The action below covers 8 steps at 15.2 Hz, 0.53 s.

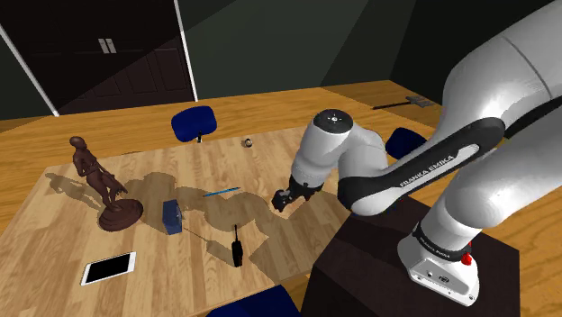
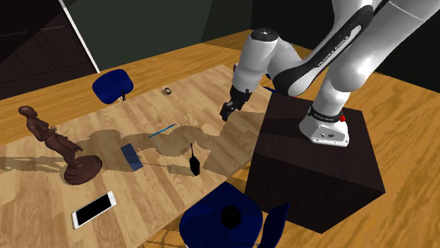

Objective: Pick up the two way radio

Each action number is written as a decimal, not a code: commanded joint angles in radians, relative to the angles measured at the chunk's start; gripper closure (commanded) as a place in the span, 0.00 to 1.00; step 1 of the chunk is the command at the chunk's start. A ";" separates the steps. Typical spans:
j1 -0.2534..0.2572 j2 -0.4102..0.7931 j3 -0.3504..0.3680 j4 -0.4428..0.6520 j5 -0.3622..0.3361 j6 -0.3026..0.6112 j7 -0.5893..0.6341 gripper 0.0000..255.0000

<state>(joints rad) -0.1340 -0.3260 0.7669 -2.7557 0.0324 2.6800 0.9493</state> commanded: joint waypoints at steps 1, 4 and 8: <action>-0.143 0.101 0.141 0.030 -0.154 0.080 0.166 0.00; -0.565 0.369 0.501 0.141 -0.788 0.055 0.696 0.00; -0.201 0.670 0.154 0.309 -1.244 -0.106 1.086 0.00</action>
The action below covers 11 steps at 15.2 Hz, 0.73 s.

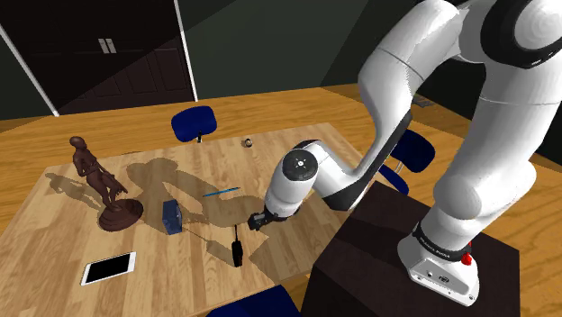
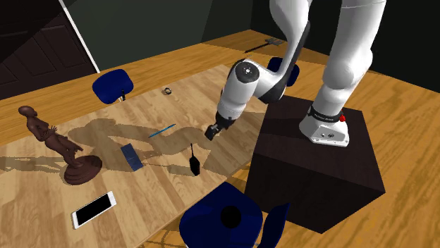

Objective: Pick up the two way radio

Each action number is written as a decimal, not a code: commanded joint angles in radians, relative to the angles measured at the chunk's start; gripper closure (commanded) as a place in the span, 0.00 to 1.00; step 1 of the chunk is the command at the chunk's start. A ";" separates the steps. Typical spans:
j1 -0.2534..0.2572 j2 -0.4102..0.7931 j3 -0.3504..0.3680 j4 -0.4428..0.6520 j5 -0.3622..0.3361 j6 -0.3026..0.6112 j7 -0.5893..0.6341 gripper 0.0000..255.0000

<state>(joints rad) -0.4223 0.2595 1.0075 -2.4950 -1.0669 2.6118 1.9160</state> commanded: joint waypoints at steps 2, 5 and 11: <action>0.180 0.185 -0.160 0.123 -0.248 -0.089 0.215 0.00; 0.288 0.319 -0.239 0.236 -0.356 -0.154 0.316 0.00; 0.454 0.554 -0.348 0.478 -0.482 -0.248 0.426 0.00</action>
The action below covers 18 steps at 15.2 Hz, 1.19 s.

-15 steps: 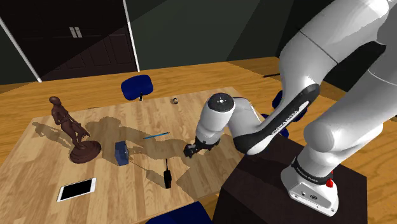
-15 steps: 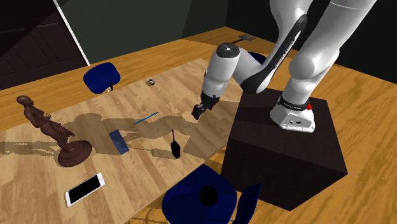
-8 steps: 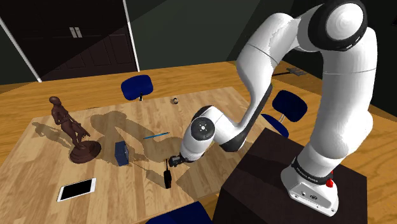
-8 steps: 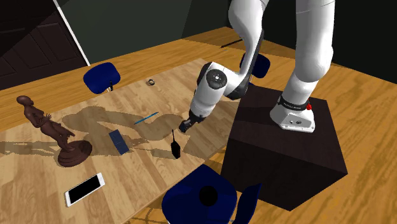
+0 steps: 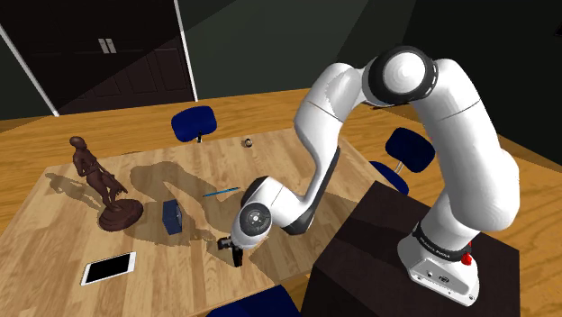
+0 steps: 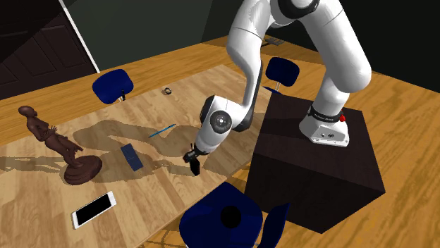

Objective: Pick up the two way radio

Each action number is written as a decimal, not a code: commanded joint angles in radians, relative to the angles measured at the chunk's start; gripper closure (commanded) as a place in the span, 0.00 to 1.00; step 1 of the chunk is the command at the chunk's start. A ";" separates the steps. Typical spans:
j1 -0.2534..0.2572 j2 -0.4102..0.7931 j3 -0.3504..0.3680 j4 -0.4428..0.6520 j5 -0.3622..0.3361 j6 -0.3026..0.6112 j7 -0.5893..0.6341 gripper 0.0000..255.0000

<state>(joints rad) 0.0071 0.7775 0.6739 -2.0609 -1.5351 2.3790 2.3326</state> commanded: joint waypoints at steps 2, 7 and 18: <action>0.046 0.074 -0.031 0.081 -0.032 -0.022 0.024 0.00; 0.072 0.135 -0.063 0.119 -0.080 -0.017 0.057 0.00; 0.079 0.155 -0.072 0.134 -0.093 -0.015 0.065 1.00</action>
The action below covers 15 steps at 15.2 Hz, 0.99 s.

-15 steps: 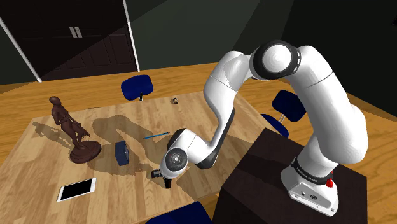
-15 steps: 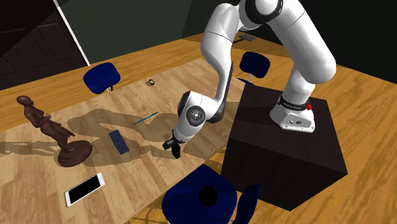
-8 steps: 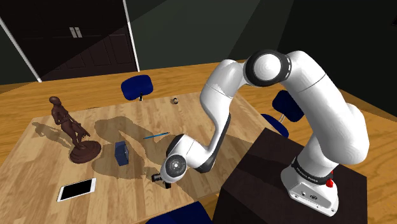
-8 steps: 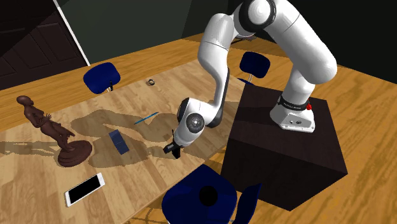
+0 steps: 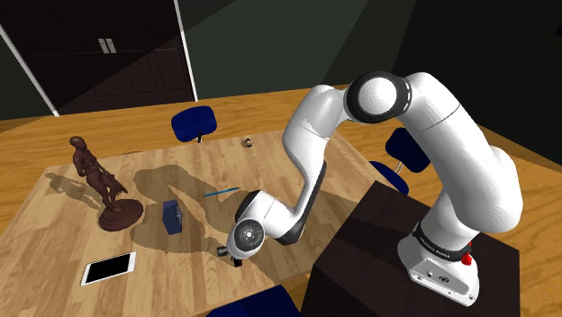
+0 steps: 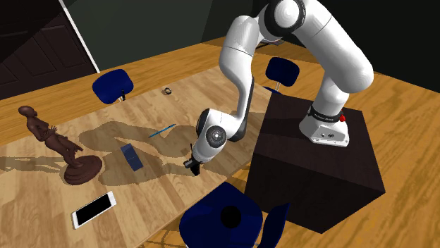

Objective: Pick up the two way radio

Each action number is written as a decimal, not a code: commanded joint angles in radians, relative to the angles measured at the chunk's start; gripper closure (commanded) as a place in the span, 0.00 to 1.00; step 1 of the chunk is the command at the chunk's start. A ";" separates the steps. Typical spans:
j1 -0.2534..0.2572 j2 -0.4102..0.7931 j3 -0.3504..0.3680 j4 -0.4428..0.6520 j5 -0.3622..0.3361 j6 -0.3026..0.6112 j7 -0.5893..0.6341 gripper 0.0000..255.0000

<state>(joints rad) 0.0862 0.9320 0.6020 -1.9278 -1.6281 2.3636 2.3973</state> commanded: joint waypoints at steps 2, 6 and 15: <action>0.000 0.000 0.000 -0.002 -0.001 0.001 0.002 1.00; -0.020 -0.049 0.024 -0.033 0.036 -0.004 -0.023 1.00; -0.068 -0.158 0.084 -0.094 0.128 -0.014 -0.089 1.00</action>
<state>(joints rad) 0.0241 0.7866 0.6782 -2.0170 -1.5135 2.3511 2.3185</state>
